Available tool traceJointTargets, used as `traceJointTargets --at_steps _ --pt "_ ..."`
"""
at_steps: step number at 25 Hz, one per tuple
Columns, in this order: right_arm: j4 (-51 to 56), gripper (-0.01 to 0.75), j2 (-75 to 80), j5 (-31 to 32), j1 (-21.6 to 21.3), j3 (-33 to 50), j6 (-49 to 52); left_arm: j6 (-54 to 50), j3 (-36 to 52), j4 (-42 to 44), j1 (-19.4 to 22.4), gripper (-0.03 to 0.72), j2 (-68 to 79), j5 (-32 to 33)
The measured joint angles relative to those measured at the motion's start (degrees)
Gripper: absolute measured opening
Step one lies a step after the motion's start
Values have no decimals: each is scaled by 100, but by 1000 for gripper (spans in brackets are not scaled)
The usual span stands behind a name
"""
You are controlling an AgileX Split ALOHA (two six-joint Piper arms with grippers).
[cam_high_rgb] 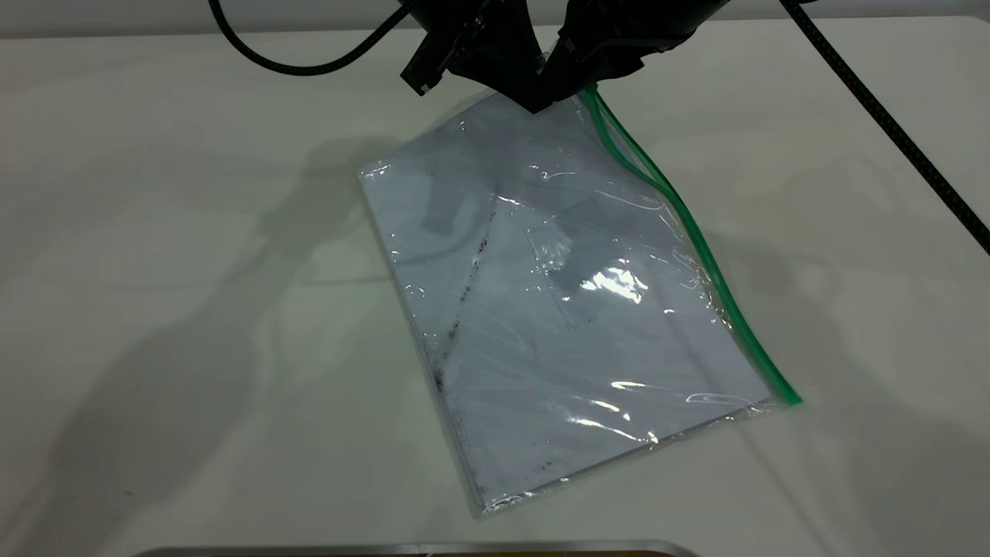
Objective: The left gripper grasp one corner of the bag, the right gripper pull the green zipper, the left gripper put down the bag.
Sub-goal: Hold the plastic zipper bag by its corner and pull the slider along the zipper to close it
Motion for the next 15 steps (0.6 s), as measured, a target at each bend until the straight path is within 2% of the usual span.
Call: traceJointTargets --at_steps 4,6,15 --pt "0 228 11 11 0 -5 -6 5 0 0 0 53 0 0" --pt "4 197 32 5 0 -7 -6 5 0 0 0 53 0 0" --pt "11 185 165 -64 -5 -11 -10 5 0 0 0 53 14 0"
